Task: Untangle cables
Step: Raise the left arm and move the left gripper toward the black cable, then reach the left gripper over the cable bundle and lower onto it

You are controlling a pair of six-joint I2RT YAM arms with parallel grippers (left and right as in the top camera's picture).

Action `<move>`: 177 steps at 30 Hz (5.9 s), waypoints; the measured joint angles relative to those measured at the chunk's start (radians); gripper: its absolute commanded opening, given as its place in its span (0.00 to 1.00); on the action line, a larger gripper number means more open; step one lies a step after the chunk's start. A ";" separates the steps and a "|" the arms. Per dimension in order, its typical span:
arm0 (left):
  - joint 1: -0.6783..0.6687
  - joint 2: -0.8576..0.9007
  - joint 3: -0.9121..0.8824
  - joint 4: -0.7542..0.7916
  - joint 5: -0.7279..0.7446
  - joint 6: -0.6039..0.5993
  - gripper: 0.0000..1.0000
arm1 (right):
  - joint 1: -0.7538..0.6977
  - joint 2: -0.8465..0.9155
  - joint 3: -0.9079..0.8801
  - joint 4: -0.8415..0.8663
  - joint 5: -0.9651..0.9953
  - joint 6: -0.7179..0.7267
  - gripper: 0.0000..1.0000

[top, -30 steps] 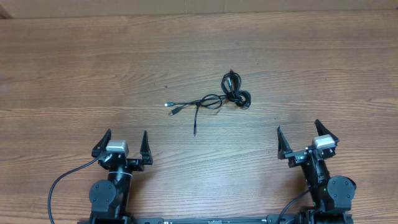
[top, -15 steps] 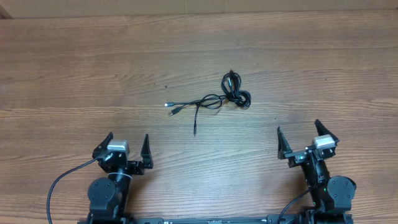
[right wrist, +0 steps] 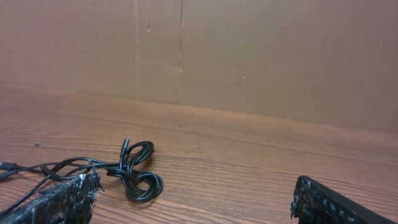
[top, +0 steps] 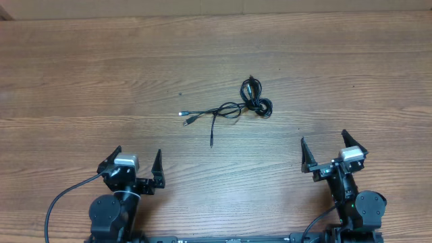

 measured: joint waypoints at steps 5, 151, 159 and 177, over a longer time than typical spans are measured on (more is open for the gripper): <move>0.000 0.066 0.048 -0.031 0.004 0.000 1.00 | 0.000 0.000 0.000 0.000 0.000 0.000 1.00; -0.078 1.213 0.809 -0.278 0.044 0.124 1.00 | 0.000 0.000 0.000 0.001 0.000 0.000 1.00; -0.201 1.394 0.922 -0.333 0.037 0.151 1.00 | 0.000 0.000 0.000 0.000 0.000 0.000 1.00; -0.468 1.658 1.278 -0.492 0.021 0.161 1.00 | 0.000 0.000 0.000 0.000 0.000 0.000 1.00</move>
